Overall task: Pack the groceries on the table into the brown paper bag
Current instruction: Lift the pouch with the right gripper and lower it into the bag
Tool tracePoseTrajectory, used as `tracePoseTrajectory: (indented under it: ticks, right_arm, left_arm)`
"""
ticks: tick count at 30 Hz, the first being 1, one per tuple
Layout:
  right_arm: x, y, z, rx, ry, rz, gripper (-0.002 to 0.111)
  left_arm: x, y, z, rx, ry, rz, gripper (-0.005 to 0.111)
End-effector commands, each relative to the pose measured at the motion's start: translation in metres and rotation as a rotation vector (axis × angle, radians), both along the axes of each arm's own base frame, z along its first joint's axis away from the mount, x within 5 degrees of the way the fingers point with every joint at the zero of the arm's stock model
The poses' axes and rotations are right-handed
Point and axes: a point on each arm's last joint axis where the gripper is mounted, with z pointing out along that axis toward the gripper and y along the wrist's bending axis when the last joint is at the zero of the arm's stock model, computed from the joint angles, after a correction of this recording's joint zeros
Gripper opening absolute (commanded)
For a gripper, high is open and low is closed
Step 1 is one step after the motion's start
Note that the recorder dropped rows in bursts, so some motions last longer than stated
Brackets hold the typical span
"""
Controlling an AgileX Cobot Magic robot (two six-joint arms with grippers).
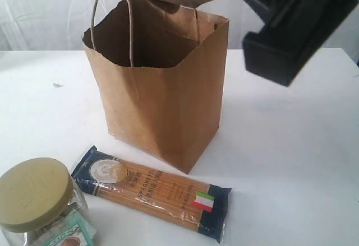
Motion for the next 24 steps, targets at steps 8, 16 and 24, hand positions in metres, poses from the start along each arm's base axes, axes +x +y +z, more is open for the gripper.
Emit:
tracePoseTrajectory:
  ticks: [8,16,24]
  right_arm:
    - [0.074,0.032,-0.016,-0.149,-0.039,-0.181,0.0]
    - [0.125,0.043,-0.034,-0.127,0.066,-0.252,0.0]
    - [0.152,0.058,-0.055,-0.066,0.141,-0.204,0.0]
  left_arm:
    - [0.0,0.0,-0.001,-0.009,-0.005,-0.005,0.0]
    - [0.0,0.0,-0.001,-0.009,-0.005,-0.005,0.0]
    - [0.0,0.0,-0.001,-0.009,-0.005,-0.005,0.0]
